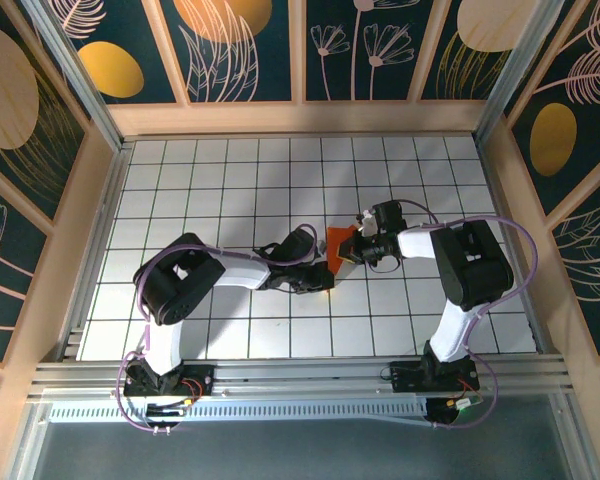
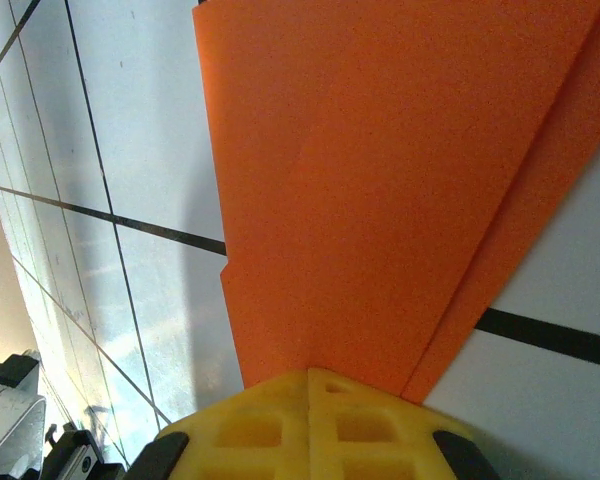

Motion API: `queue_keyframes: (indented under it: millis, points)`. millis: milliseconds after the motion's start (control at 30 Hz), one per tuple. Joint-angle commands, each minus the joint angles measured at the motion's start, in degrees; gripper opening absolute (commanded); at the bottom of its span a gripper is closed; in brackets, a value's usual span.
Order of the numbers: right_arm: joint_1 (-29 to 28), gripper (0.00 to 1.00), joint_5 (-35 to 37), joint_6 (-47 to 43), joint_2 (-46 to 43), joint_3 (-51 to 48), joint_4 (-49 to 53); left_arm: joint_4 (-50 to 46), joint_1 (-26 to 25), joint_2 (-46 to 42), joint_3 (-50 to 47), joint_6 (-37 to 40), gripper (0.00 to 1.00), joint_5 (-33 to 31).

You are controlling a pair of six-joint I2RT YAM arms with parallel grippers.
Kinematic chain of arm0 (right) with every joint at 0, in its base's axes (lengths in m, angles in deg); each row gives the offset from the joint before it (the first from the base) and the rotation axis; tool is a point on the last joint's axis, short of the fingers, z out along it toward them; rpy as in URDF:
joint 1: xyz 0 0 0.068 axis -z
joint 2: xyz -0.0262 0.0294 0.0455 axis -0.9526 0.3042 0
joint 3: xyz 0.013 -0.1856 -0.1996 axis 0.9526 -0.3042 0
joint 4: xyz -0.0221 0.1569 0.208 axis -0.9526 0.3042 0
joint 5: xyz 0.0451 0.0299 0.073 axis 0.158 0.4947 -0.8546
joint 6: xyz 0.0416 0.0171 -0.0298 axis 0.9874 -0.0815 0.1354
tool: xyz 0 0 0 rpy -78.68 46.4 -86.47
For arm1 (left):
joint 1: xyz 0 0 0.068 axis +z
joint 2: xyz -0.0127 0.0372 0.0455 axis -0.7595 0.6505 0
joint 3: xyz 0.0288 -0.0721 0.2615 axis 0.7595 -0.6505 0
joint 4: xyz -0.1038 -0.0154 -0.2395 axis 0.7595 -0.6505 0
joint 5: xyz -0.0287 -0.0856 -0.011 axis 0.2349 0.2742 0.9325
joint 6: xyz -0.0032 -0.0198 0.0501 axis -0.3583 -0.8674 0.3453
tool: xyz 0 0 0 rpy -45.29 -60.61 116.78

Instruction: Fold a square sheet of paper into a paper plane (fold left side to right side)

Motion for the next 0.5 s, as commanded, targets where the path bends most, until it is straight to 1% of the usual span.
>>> queue_keyframes:
  millis: [0, 267, 467]
  points:
    - [-0.30, 0.00, 11.30, -2.34, 5.76, -1.56, 3.49, -4.69, -1.27, -1.11, -2.90, 1.09, 0.05, 1.56]
    - [-0.37, 0.00, 11.34, -2.26, 6.11, -1.55, 3.59, -2.05, -1.43, -2.56, -4.27, 0.33, 0.05, 2.88]
    - [-0.39, 0.00, 11.23, -2.29, 6.00, -1.51, 3.63, -0.41, -1.29, -6.18, -4.04, -0.58, 0.05, 2.44]
